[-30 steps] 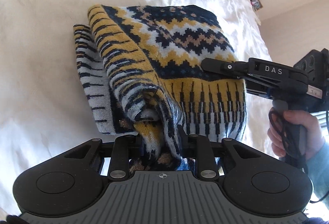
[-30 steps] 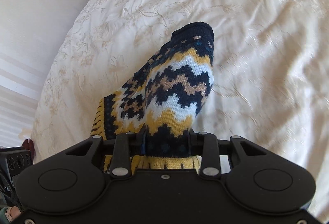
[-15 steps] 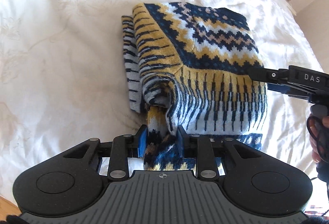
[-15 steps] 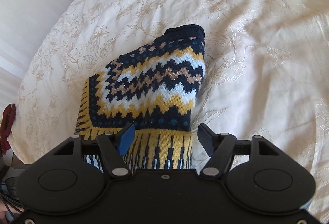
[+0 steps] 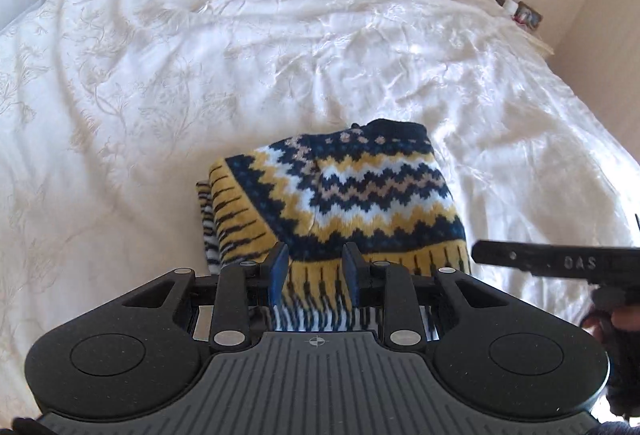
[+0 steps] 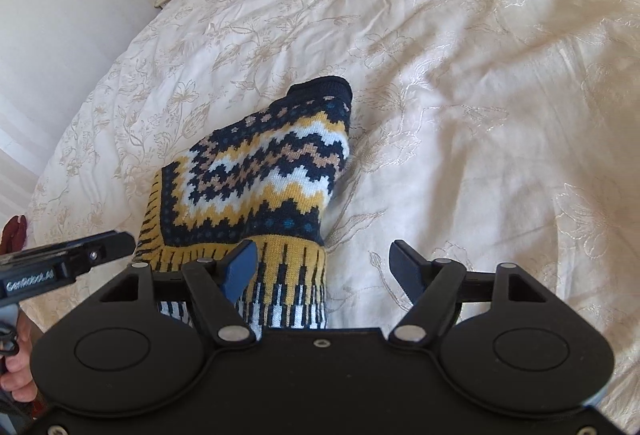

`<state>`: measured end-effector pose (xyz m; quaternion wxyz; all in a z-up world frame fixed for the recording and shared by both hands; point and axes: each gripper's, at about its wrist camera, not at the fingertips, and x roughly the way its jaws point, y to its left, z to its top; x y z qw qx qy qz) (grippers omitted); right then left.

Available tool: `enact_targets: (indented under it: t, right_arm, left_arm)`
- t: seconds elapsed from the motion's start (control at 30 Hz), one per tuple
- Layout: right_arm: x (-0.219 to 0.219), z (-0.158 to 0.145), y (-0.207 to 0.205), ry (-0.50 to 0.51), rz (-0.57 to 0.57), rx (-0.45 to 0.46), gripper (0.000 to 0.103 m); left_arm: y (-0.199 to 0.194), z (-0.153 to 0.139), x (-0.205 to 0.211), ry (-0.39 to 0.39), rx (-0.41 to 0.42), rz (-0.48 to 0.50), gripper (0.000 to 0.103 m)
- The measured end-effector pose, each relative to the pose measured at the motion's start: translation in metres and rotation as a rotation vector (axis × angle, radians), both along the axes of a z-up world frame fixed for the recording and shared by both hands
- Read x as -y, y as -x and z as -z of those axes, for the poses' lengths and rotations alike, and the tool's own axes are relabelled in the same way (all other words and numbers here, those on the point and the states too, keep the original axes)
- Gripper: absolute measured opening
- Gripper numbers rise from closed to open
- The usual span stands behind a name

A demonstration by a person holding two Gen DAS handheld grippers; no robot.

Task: Fold small clothes
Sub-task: 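Fold the held side edge over the first fold with the left gripper, then open the left gripper and pull it back from the folded sweater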

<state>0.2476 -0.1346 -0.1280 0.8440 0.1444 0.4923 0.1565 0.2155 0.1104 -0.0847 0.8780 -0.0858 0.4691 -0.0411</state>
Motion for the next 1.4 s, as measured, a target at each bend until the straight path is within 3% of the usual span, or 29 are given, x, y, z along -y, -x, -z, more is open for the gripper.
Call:
enact_targets:
  t: [0.13, 0.27, 0.33, 0.5, 0.67, 0.8, 1.03, 1.23, 1.4]
  right_arm:
    - [0.006, -0.001, 0.000, 0.004, 0.023, 0.002, 0.076]
    - [0.006, -0.001, -0.007, 0.010, 0.029, 0.004, 0.076]
    - [0.003, -0.001, -0.014, 0.006, 0.024, 0.005, 0.076]
    - [-0.015, 0.007, -0.038, 0.021, -0.017, -0.003, 0.077]
    - [-0.033, 0.043, -0.067, 0.147, -0.035, -0.085, 0.077]
    - [-0.042, 0.061, -0.079, 0.207, -0.058, -0.108, 0.088]
    - [-0.031, 0.062, -0.078, 0.164, -0.012, -0.141, 0.094]
    - [-0.024, 0.036, -0.079, 0.073, 0.075, -0.054, 0.093]
    - [-0.039, 0.059, -0.105, 0.201, 0.048, -0.127, 0.092]
  left_arm:
    - [-0.021, 0.017, 0.004, -0.023, -0.022, -0.035, 0.028]
    - [-0.030, 0.049, -0.006, -0.072, -0.123, -0.071, 0.029]
    - [-0.029, 0.055, -0.011, -0.059, -0.129, -0.078, 0.030]
    - [-0.027, 0.055, -0.012, -0.051, -0.128, -0.076, 0.030]
    - [-0.029, 0.055, -0.014, -0.028, -0.137, -0.091, 0.030]
    - [-0.031, 0.055, -0.015, -0.023, -0.144, -0.083, 0.030]
    - [-0.034, 0.053, -0.015, -0.028, -0.160, -0.071, 0.033]
    - [-0.028, 0.041, -0.015, -0.053, -0.156, -0.095, 0.034]
    - [-0.016, 0.036, -0.019, -0.058, -0.160, -0.119, 0.034]
